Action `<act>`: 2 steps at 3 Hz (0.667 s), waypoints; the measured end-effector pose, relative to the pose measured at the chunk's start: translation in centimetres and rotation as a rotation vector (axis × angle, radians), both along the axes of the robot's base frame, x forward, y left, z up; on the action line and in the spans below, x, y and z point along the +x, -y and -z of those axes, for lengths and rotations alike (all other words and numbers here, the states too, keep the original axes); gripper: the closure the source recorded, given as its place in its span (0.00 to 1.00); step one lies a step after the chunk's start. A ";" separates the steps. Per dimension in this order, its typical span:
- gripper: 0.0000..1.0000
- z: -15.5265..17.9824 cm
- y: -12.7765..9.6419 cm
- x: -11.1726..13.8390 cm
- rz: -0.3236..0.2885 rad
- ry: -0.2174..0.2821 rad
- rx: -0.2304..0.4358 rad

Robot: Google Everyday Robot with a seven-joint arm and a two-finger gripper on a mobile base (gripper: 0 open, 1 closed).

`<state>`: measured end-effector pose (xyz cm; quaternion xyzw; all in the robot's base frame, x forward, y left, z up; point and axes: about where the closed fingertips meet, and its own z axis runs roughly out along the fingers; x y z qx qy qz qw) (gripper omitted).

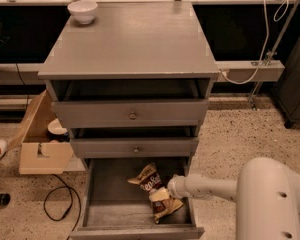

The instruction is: Pick brown chip bag from bottom drawer and place on counter

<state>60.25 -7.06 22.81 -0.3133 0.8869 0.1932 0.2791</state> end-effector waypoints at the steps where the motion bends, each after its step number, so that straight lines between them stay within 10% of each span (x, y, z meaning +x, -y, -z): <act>1: 0.00 3.2 -1.7 -0.1 -0.005 -0.027 -0.025; 2: 0.00 5.8 -2.8 -0.1 -0.017 -0.070 -0.013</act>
Offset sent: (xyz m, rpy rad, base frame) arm 0.0020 0.0378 -0.0854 0.0006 0.1204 0.0291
